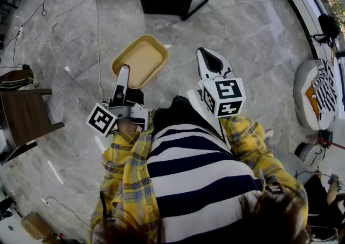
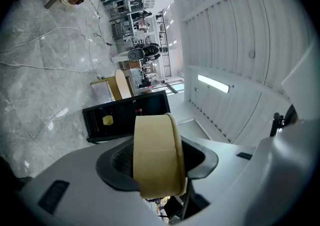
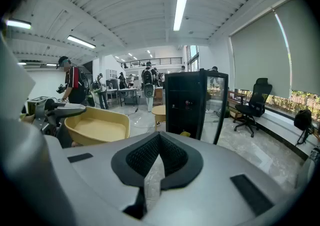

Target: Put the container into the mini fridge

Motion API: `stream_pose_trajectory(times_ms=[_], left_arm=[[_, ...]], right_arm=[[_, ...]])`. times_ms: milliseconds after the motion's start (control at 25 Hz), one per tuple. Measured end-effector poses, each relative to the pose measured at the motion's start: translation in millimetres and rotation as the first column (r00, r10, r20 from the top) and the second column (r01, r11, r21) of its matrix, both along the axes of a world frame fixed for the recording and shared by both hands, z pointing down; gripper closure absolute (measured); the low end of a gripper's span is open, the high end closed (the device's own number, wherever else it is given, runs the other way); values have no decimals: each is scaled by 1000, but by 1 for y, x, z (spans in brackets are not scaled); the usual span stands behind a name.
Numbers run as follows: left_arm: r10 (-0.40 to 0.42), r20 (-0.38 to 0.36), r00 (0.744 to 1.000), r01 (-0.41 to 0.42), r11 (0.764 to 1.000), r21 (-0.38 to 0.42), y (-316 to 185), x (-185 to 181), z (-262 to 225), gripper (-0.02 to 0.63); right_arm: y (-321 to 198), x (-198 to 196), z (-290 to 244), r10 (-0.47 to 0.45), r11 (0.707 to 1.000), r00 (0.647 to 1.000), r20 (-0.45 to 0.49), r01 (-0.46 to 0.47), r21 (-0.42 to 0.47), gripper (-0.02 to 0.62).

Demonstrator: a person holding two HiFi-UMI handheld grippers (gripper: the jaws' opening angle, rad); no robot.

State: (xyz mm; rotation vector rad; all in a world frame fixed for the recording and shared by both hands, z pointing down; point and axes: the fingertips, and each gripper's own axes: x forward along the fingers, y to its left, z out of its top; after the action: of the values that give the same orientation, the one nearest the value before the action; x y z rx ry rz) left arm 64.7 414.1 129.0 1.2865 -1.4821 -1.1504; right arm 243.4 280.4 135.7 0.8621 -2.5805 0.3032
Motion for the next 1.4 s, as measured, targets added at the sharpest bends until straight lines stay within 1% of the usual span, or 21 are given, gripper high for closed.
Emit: stream_pose_trajectory(times_ms=[160, 320, 440, 560, 800, 1000, 1160, 1240, 1400], left_arm=[[1, 0, 1000, -1, 1000, -6, -4, 3, 2, 393], [-16, 10, 1000, 16, 1000, -19, -10, 2, 4, 394], [-24, 10, 1000, 24, 999, -22, -19, 3, 7, 394], [-28, 10, 1000, 28, 1000, -13, -18, 3, 9, 394], [-54, 21, 998, 55, 998, -27, -42, 2, 13, 393], [-61, 6, 998, 61, 997, -43, -44, -14, 23, 394], [-58, -7, 998, 58, 997, -45, -61, -37, 32, 394], [-41, -24, 999, 40, 998, -47, -72, -49, 36, 394], [7, -26, 1000, -9, 999, -49, -93, -80, 42, 393]], right_arm=[[-3, 1, -2, -4, 1000, 1000, 29, 5, -9, 569], [-13, 4, 1, -13, 1000, 1000, 22, 13, 1, 569], [-23, 8, 6, -15, 1000, 1000, 18, 16, -8, 568], [-21, 9, 10, -23, 1000, 1000, 17, 24, -12, 568], [-52, 1, 23, -42, 999, 999, 23, 43, -34, 568], [-53, -15, 26, -50, 998, 999, 8, 50, -36, 568], [-66, -32, 29, -55, 998, 998, -12, 54, -25, 568], [-75, -42, 30, -37, 999, 999, -21, 36, -22, 568], [-94, -70, 28, -1, 1000, 1000, -30, 1, -12, 568]])
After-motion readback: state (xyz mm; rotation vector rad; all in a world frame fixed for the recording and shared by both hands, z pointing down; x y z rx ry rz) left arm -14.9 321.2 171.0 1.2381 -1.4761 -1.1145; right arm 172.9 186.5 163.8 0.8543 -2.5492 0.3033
